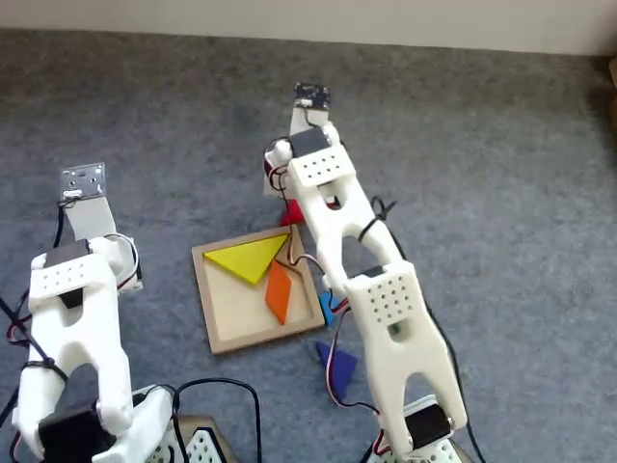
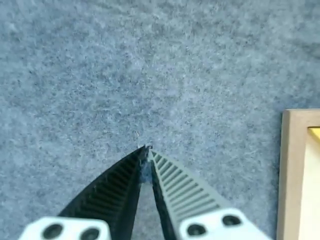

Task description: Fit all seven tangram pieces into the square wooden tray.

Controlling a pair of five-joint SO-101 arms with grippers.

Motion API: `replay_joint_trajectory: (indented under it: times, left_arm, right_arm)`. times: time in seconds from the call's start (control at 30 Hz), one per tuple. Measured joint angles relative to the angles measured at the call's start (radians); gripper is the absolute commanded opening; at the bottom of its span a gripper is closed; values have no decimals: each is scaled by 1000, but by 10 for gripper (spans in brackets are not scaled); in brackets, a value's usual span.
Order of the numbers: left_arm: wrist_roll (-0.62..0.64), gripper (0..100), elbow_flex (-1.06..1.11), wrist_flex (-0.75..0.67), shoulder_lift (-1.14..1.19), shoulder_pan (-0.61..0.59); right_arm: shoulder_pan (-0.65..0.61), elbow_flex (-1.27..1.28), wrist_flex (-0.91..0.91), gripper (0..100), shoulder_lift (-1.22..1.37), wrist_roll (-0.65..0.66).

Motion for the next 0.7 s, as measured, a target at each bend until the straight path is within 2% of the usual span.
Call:
replay_joint_trajectory:
  times: [0.33,0.7]
  left_arm:
    - [-5,7,5,0,0,0]
    - [-38,7,5,0,0,0]
  right_arm:
    - [0,-256,114,333,157,0]
    - [-2,-319,178,331,190,-18]
